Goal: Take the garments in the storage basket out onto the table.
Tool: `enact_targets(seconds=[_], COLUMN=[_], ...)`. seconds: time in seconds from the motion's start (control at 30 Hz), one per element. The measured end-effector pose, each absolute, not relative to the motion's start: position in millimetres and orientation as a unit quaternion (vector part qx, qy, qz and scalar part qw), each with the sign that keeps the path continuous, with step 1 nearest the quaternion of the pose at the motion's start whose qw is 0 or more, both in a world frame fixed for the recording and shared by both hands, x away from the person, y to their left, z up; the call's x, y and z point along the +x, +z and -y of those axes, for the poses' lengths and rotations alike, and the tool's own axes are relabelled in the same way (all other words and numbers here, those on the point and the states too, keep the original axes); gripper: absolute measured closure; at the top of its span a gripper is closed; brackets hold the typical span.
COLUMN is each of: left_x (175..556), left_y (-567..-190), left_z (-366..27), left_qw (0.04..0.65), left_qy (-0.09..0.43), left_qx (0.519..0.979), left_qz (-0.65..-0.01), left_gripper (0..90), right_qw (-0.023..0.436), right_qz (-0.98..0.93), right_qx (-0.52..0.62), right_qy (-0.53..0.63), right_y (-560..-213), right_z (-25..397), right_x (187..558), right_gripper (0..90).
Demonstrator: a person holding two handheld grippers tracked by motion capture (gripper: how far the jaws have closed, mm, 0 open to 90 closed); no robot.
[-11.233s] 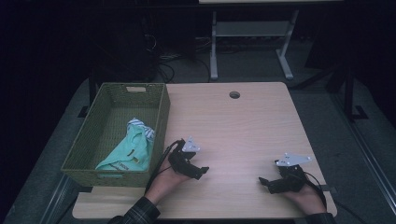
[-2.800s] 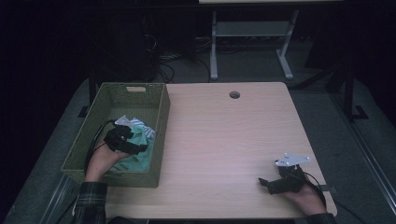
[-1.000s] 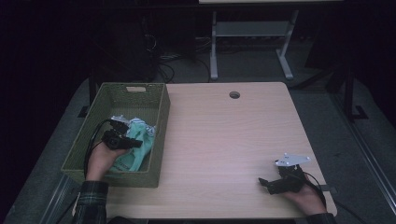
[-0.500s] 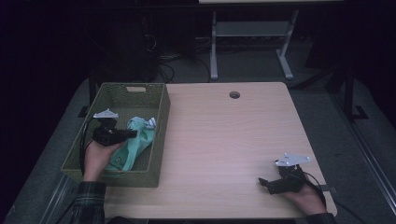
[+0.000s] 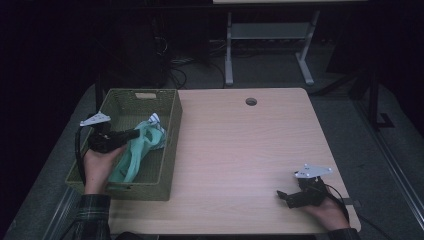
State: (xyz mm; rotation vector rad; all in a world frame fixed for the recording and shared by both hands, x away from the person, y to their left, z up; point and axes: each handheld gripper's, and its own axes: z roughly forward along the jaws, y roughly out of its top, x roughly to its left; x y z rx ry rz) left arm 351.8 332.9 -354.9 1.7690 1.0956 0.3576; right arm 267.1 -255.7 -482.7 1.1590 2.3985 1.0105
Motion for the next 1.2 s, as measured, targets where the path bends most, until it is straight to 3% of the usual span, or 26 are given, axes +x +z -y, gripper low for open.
enact_targets(seconds=[0.53,1.2], left_x=[345,344], left_y=[-312,-267], left_z=[-335,-313], left_qw=[0.550,0.580], left_qy=[0.156,0.159], left_qx=[0.708,0.708], left_qz=[-0.415,-0.370], left_gripper=[84.8,84.8], right_qw=[0.146,0.146], right_qz=[-0.833,-0.832], right_qx=[0.402,0.403], right_qy=[0.351,0.351], right_y=[-483,-483], right_z=[256,256], right_x=[267,267], right_gripper=[2.0,2.0])
